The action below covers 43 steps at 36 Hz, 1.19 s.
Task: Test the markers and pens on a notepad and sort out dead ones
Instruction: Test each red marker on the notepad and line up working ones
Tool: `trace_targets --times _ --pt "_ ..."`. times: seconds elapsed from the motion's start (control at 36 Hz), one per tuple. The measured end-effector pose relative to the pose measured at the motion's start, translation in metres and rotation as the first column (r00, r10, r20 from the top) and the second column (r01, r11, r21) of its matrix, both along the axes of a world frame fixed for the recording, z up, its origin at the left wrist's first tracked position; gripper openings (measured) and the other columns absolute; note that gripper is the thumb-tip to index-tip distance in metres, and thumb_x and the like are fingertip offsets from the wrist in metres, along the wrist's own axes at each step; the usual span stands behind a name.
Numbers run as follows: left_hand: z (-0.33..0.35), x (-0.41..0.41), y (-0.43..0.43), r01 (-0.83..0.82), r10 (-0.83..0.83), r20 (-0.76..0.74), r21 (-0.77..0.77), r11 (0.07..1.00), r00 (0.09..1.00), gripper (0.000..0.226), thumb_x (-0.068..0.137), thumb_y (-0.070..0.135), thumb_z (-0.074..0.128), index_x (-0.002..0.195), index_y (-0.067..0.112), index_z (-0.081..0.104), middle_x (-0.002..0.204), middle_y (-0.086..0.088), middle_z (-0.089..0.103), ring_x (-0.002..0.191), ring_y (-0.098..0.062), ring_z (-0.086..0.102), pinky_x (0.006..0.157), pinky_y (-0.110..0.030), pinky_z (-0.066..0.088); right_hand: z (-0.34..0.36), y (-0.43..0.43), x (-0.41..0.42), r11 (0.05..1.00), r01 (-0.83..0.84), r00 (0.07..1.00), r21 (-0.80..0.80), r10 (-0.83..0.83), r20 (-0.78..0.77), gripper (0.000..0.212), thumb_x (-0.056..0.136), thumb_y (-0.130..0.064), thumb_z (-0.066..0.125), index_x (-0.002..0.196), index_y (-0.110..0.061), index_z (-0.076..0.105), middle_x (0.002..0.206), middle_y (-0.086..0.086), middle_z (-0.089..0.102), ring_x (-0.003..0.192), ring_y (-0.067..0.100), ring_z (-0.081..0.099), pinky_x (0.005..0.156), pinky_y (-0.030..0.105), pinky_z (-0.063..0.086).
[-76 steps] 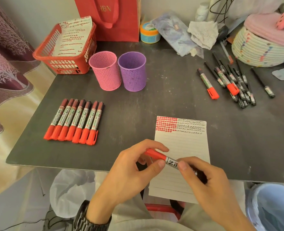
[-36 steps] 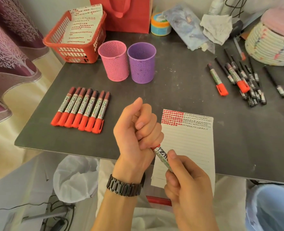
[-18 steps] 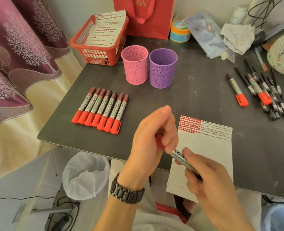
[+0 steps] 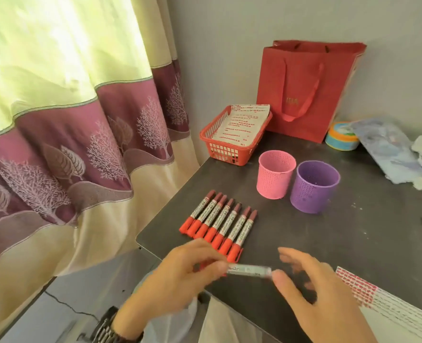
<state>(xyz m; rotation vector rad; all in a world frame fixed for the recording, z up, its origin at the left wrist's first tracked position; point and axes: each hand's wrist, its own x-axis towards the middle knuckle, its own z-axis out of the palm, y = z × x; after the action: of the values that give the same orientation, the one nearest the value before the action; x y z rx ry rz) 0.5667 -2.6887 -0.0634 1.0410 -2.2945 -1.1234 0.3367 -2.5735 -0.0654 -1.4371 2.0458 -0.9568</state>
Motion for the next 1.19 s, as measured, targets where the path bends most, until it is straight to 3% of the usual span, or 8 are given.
trace_targets --times 0.22,0.33,0.39,0.5,0.58,0.67,0.75,1.19 --pt "-0.028 0.037 -0.072 -0.712 0.694 -0.166 -0.106 0.694 0.701 0.012 0.086 0.056 0.063 0.089 0.054 0.075 0.085 0.020 0.061 0.085 0.003 0.059 0.071 -0.021 0.040 -0.035 -0.031 0.003 0.939 -0.108 0.901 0.327 0.231 -0.366 0.099 0.067 -0.086 -0.003 0.156 -0.046 0.014 0.167 -0.016 -0.004 0.155 0.010 -0.008 0.123 0.028 0.007" --pt "-0.041 0.032 -0.092 -0.712 0.725 0.018 -0.170 0.681 0.689 0.028 0.090 0.059 0.057 0.100 0.042 0.077 0.091 0.014 0.070 0.090 -0.011 0.062 0.078 -0.034 0.048 -0.038 -0.030 0.005 0.942 -0.108 0.831 0.318 0.261 -0.491 0.095 0.093 -0.074 0.001 0.131 -0.019 0.069 0.143 0.017 0.058 0.127 0.035 0.061 0.107 0.040 0.037" --pt "-0.046 0.026 -0.094 -0.693 0.719 0.112 -0.198 0.693 0.686 0.026 0.091 0.060 0.054 0.100 0.047 0.076 0.095 0.013 0.074 0.098 -0.017 0.064 0.088 -0.041 0.050 -0.040 -0.026 0.006 0.944 -0.091 0.824 0.316 0.250 -0.509 0.093 0.097 -0.069 0.004 0.121 -0.014 0.075 0.130 0.017 0.067 0.114 0.038 0.068 0.099 0.039 0.034" --pt "-0.052 0.017 -0.090 -0.704 0.756 0.138 -0.291 0.648 0.639 0.026 0.090 0.065 0.053 0.098 0.051 0.073 0.094 0.023 0.073 0.102 -0.016 0.062 0.095 -0.044 0.045 -0.034 -0.029 0.006 0.885 -0.082 0.792 0.458 0.337 -0.509 0.097 0.089 -0.075 -0.008 0.145 -0.027 0.054 0.156 0.010 0.043 0.138 0.031 0.050 0.110 0.043 0.041" --pt "-0.053 0.012 -0.089 -0.712 0.773 0.153 -0.312 0.629 0.616 0.028 0.089 0.067 0.051 0.098 0.053 0.073 0.096 0.021 0.071 0.103 -0.019 0.059 0.096 -0.044 0.042 -0.034 -0.026 0.005 0.889 -0.085 0.799 0.451 0.331 -0.502 0.092 0.094 -0.069 -0.001 0.130 -0.022 0.070 0.139 0.011 0.063 0.123 0.029 0.064 0.093 0.044 0.053" --pt "-0.052 0.008 -0.089 -0.715 0.782 0.165 -0.326 0.618 0.601 0.029 0.089 0.067 0.051 0.098 0.052 0.074 0.099 0.019 0.071 0.103 -0.021 0.058 0.095 -0.043 0.040 -0.043 -0.032 0.003 0.879 -0.107 0.772 0.464 0.367 -0.519 0.095 0.080 -0.081 -0.013 0.159 -0.037 0.016 0.169 0.003 0.002 0.155 0.020 0.008 0.121 0.042 0.014" --pt "-0.051 0.006 -0.092 -0.722 0.787 0.164 -0.323 0.612 0.595 0.029 0.089 0.068 0.051 0.096 0.052 0.074 0.096 0.022 0.071 0.103 -0.018 0.060 0.094 -0.042 0.038 -0.060 -0.033 -0.001 0.888 -0.127 0.813 0.443 0.348 -0.466 0.094 0.073 -0.083 -0.006 0.154 -0.039 -0.023 0.156 -0.007 -0.040 0.141 0.011 -0.035 0.117 0.035 -0.016" --pt "-0.042 0.006 -0.084 -0.664 0.745 0.239 -0.343 0.665 0.623 0.040 0.094 0.068 0.040 0.105 0.046 0.073 0.086 0.016 0.067 0.093 -0.018 0.061 0.092 -0.042 0.043 -0.059 -0.027 0.002 0.914 -0.120 0.853 0.387 0.294 -0.431 0.084 0.089 -0.081 0.012 0.158 -0.041 -0.014 0.165 -0.008 -0.030 0.152 0.017 -0.026 0.122 0.037 -0.013"
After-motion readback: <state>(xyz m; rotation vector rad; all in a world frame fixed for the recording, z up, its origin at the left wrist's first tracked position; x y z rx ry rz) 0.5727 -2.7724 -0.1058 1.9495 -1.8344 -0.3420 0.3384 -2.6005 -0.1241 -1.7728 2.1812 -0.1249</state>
